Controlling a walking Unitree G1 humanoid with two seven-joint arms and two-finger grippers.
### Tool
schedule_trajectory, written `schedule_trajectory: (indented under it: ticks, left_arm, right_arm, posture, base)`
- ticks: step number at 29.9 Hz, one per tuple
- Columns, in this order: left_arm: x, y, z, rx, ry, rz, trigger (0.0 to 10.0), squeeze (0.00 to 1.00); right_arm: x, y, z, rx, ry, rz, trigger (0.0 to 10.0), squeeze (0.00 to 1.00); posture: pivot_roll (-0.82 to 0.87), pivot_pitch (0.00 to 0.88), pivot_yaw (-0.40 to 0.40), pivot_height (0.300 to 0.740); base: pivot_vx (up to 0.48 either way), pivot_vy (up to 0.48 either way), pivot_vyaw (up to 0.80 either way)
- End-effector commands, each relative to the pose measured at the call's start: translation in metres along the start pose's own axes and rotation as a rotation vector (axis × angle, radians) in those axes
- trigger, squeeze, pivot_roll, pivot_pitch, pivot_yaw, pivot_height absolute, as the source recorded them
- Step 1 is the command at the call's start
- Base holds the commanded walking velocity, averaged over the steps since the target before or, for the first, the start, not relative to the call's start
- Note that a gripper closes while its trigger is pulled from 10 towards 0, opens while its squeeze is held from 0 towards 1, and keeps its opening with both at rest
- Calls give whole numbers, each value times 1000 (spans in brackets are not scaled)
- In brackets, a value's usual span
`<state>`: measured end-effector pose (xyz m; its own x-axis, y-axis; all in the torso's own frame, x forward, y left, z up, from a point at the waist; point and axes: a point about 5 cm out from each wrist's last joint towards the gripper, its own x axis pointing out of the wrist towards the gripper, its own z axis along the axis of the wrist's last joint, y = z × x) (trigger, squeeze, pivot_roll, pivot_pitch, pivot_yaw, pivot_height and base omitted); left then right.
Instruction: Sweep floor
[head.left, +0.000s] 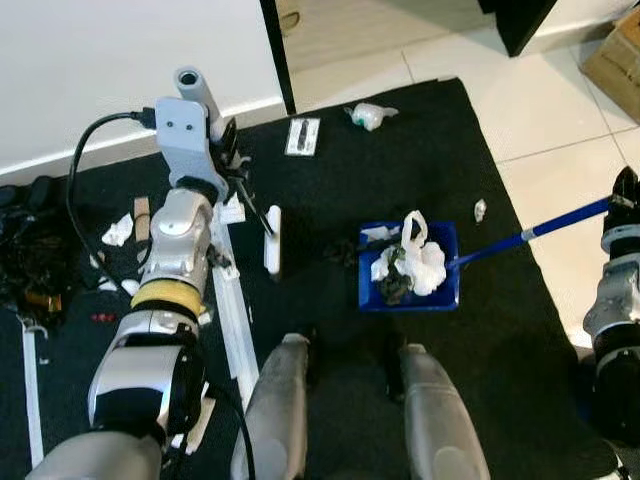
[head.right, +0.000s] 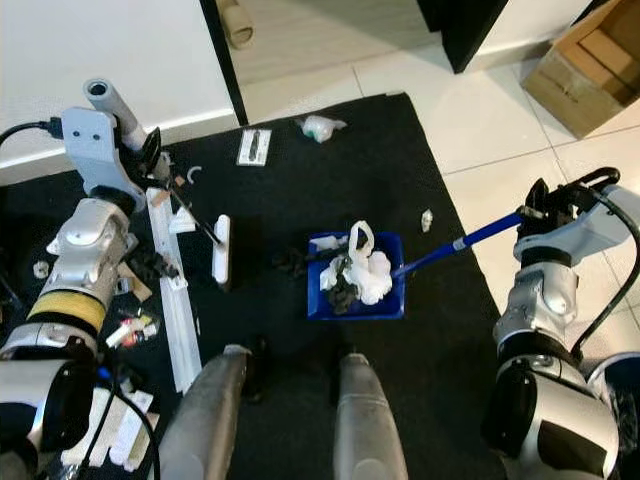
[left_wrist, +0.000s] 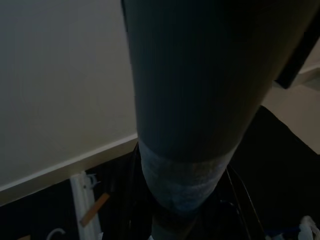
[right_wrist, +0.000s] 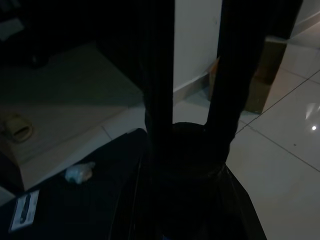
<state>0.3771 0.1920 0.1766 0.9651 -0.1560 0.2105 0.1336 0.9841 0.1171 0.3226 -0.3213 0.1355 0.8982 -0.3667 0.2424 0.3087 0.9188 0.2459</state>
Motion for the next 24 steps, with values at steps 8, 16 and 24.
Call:
schedule_trajectory:
  ticks: [8, 16, 24]
  left_arm:
    - [1, -6, 0, -16, -7, -30, 10000, 0]
    - [3, -6, 3, -25, -21, -37, 10000, 0]
    - [4, -6, 5, -30, -30, -37, 10000, 0]
  right_arm:
    - [6, -6, 11, -4, -34, -19, 10000, 0]
    - [9, -7, 19, 3, -76, -23, 10000, 0]
    - [12, -5, 23, -14, -90, -14, 10000, 0]
  posture:
    - [133, 475, 67, 740]
    - [135, 468, 67, 740]
    - [138, 469, 67, 740]
  base:
    - [0, 0, 0]
    - [0, 0, 0]
    - [0, 0, 0]
